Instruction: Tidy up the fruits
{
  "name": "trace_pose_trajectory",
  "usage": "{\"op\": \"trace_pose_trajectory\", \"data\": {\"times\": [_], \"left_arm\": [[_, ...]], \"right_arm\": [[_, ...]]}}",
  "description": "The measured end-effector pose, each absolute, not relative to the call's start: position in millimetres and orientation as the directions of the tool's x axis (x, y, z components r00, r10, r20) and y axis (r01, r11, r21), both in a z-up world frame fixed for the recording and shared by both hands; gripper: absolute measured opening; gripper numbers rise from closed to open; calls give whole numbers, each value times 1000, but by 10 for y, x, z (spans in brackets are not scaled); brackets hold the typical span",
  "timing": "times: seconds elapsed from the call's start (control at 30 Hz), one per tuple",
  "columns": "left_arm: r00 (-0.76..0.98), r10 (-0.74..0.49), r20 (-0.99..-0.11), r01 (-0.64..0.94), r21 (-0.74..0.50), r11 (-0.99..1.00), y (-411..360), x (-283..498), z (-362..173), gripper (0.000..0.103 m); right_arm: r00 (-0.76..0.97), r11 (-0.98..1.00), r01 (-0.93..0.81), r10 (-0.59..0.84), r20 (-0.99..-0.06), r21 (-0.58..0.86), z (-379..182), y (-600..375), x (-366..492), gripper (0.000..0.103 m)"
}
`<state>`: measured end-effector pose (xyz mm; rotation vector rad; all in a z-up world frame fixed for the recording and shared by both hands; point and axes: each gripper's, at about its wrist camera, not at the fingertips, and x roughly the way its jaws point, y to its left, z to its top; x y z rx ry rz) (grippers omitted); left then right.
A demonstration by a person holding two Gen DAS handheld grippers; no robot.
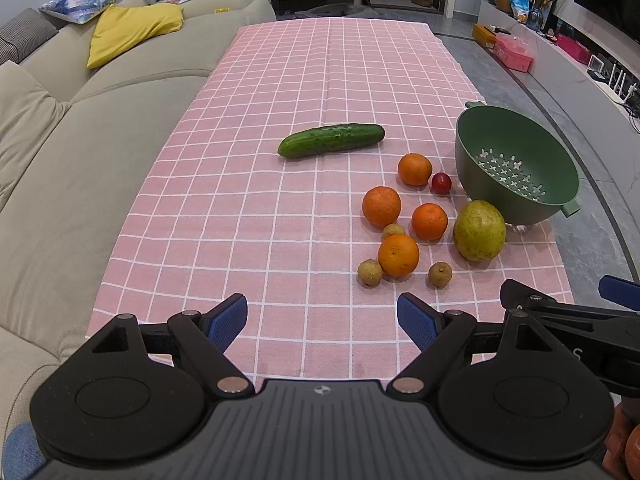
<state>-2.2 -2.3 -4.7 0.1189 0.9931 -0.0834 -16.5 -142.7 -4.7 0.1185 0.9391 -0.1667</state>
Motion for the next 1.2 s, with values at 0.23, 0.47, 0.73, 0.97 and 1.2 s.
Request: {"op": "trace_pose_trajectory", "data": {"times": [0.23,0.47,0.73,0.97,1.2], "left_arm": [[543,-16,-840,124,61,990,-35,-27,-58,99],[543,-17,-840,124,60,990,-43,-30,-61,99],[541,-20,-841,123,55,991,-56,-42,-85,99],[540,-23,-841,123,52,991,-62,-54,-92,99],[531,-35,-847,128,40,991,-45,-21,-114,99]], "right_arm": [[579,981,193,-91,-810,28,-47,-1429,-169,99],[579,981,193,-91,-810,28,-49,-1428,-166,99],[578,981,193,-91,-811,28,-51,-1429,-166,99],[578,981,193,-91,-811,27,-50,-1426,-164,99],[575,980,199,-95,-813,27,-68,-1459,-189,99]]}}
